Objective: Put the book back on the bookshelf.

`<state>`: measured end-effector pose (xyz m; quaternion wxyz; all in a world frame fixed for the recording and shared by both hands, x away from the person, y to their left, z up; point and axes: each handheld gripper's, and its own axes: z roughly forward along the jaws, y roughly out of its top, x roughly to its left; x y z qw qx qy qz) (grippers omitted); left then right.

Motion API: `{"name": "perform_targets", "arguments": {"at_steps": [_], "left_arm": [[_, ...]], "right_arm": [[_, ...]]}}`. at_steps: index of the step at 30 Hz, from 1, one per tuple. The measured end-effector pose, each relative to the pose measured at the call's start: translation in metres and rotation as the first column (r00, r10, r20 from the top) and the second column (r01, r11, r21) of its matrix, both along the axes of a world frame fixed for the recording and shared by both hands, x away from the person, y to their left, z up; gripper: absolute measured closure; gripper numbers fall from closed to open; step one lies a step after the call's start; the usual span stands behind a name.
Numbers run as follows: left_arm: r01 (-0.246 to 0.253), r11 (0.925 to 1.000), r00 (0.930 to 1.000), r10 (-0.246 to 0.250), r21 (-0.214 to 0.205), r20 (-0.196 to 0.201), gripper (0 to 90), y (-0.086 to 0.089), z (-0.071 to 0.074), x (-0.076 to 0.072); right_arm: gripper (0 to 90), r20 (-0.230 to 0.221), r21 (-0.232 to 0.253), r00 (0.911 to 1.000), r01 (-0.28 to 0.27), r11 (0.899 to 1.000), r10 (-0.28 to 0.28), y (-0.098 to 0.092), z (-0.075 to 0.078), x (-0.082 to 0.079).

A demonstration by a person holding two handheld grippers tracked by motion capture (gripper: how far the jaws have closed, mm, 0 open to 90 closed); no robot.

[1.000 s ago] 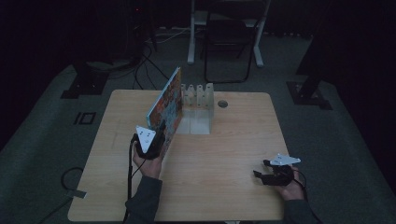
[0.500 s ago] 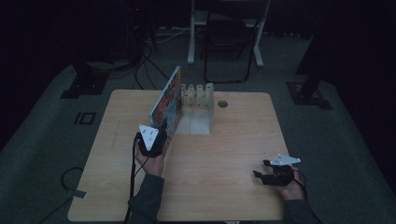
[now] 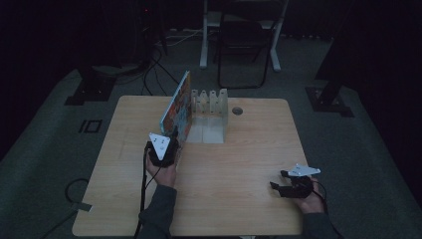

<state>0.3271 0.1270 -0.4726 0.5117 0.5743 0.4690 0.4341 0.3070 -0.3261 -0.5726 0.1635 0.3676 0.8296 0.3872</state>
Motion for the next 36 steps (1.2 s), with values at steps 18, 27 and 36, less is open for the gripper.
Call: {"name": "perform_targets", "arguments": {"at_steps": [18,27,36], "left_arm": [[-0.009,1.0,0.9999,0.009,0.003,0.009,81.0,-0.004,-0.001,0.01],[-0.005,1.0,0.9998,0.005,-0.002,0.018,80.9,-0.003,-0.001,0.012],[-0.004,1.0,0.9998,0.004,-0.004,0.022,80.9,-0.005,-0.001,0.015]], "right_arm": [[29.6,-0.001,0.0,1.0,0.0,1.0,0.0,0.0,0.0,0.0],[29.6,-0.001,0.002,1.0,-0.002,1.0,0.002,0.0,0.0,0.0],[29.6,-0.003,0.004,1.0,-0.002,1.0,0.002,0.0,0.0,0.0]]}}
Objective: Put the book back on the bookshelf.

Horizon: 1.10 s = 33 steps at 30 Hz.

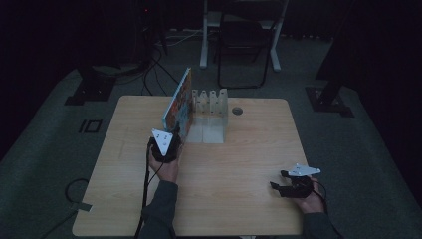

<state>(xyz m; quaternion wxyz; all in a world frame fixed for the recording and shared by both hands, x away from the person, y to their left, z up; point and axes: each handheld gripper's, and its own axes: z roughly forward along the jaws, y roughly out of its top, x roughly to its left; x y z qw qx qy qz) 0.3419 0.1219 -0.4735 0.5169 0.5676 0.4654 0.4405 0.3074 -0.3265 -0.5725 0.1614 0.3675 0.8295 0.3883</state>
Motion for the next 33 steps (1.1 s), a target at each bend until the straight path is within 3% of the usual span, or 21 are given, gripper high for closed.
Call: {"name": "perform_targets", "arguments": {"at_steps": [33], "left_arm": [[-0.022,0.9997,0.9997,0.023,-0.009,0.014,80.9,-0.002,-0.001,0.0078]], "right_arm": [[29.5,0.001,-0.006,1.0,-0.002,1.0,0.002,0.0003,0.0001,-0.0006]]}}
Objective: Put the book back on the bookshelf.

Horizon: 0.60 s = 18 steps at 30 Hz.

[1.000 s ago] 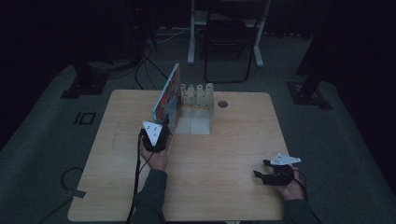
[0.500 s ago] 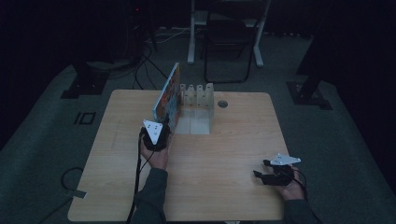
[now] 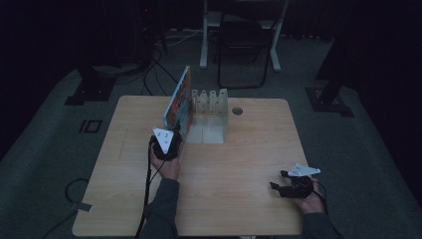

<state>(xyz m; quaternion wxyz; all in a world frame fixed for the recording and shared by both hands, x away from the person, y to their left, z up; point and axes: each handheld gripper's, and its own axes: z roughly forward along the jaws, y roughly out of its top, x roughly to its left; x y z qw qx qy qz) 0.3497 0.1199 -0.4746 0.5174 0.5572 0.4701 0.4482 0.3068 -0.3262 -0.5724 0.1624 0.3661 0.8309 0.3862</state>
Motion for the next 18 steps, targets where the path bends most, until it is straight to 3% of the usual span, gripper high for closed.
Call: {"name": "perform_targets", "arguments": {"at_steps": [18], "left_arm": [[0.003,1.0,1.0,-0.003,0.005,0.004,80.6,0.0007,-0.0073,-0.0012]], "right_arm": [[29.4,0.002,-0.003,1.0,-0.002,1.0,0.002,-0.0005,0.0,-0.0007]]}}
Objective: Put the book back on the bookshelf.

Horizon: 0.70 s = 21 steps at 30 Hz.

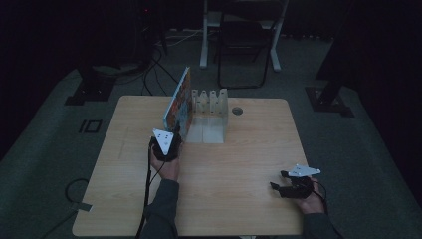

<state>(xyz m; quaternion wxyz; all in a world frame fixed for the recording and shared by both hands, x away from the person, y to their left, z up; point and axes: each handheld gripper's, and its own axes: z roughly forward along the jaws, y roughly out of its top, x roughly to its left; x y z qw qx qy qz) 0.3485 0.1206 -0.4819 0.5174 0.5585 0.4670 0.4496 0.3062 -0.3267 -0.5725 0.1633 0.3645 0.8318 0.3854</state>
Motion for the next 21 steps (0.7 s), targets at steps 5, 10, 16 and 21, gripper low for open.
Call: {"name": "perform_targets", "arguments": {"at_steps": [5,10,16,21], "left_arm": [[0.003,1.0,1.0,-0.003,-0.007,-0.002,80.7,0.0,-0.003,-0.004],[0.002,0.9999,1.0,-0.002,-0.012,-0.006,80.7,0.0,-0.006,-0.008],[-0.002,1.0,1.0,0.002,-0.009,-0.009,80.7,0.0,-0.009,-0.011],[0.0,0.9998,0.9999,-0.001,-0.017,-0.012,80.7,0.0,-0.011,-0.013]], "right_arm": [[29.5,0.001,0.001,1.0,0.001,1.0,-0.001,0.0,0.0,0.0],[29.5,0.002,0.0,1.0,0.001,1.0,-0.001,0.0,0.0,-0.001],[29.5,0.001,0.001,1.0,0.002,1.0,-0.002,0.0,0.0,-0.001],[29.5,0.001,0.0,1.0,0.002,1.0,-0.002,0.0,0.0,-0.001]]}}
